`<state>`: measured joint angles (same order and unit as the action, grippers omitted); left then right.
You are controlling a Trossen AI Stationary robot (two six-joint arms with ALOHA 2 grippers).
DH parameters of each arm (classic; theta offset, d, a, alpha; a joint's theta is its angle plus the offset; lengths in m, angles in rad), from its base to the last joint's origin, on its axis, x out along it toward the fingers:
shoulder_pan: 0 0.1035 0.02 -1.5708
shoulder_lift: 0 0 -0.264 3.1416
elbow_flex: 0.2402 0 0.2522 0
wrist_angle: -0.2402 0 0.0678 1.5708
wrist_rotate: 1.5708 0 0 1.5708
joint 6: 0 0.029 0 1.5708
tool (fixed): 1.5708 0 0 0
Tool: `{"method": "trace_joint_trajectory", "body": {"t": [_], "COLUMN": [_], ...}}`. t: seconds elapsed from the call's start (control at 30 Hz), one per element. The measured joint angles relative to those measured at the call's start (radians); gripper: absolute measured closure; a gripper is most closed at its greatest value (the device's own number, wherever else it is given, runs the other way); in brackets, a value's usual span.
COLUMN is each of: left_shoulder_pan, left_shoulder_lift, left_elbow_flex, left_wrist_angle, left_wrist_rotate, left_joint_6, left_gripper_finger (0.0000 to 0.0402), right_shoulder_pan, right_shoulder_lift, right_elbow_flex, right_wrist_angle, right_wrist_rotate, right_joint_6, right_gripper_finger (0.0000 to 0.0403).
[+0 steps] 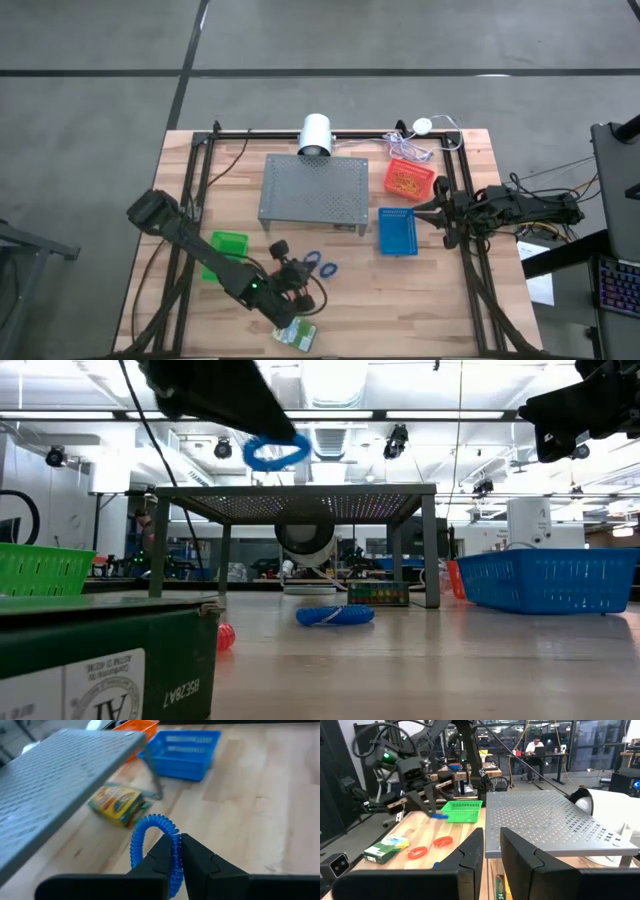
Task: Pick & Place Office Desk Supplies
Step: Put the top blue spring keychain into the green bin
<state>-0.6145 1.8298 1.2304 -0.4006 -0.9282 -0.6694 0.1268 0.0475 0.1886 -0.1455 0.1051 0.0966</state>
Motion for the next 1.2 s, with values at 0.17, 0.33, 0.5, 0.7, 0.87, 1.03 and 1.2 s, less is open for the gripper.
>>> {"method": "trace_joint_trajectory", "body": {"t": [0.17, 0.33, 0.5, 0.7, 0.87, 1.03, 1.2], "left_shoulder_pan": [-0.005, -0.039, -0.072, -0.094, -0.099, -0.117, -0.174], "left_shoulder_lift": [-0.059, -0.093, -0.097, -0.098, -0.099, -0.114, -0.139], "left_elbow_flex": [0.0, 0.0, 0.0, -0.001, -0.001, -0.001, -0.001], "left_wrist_angle": [-0.27, -0.482, -0.603, -0.756, -0.852, -0.917, -0.965], "left_wrist_rotate": [0.002, 0.008, 0.063, 0.169, 0.332, 0.42, 0.428], "left_joint_6": [-0.324, -0.535, -0.658, -0.9, -1.16, -1.324, -1.488], "left_gripper_finger": [0.0371, 0.0371, 0.0371, 0.0371, 0.0371, 0.0371, 0.0371], "right_shoulder_pan": [0.0, 0.0, 0.0, 0.0, 0.0, 0.0, 0.0], "right_shoulder_lift": [0.0, 0.0, 0.0, 0.0, 0.0, 0.0, 0.0], "right_elbow_flex": [0.0, 0.0, 0.0, 0.0, 0.0, 0.0, 0.0], "right_wrist_angle": [0.0, 0.0, 0.0, 0.0, 0.0, 0.0, 0.0], "right_wrist_rotate": [0.0, 0.0, 0.0, 0.0, 0.0, 0.0, 0.0], "right_joint_6": [0.0, -0.001, -0.001, -0.002, -0.002, -0.002, -0.003], "right_gripper_finger": [0.0339, 0.0339, 0.0339, 0.0339, 0.0339, 0.0339, 0.0339]}}
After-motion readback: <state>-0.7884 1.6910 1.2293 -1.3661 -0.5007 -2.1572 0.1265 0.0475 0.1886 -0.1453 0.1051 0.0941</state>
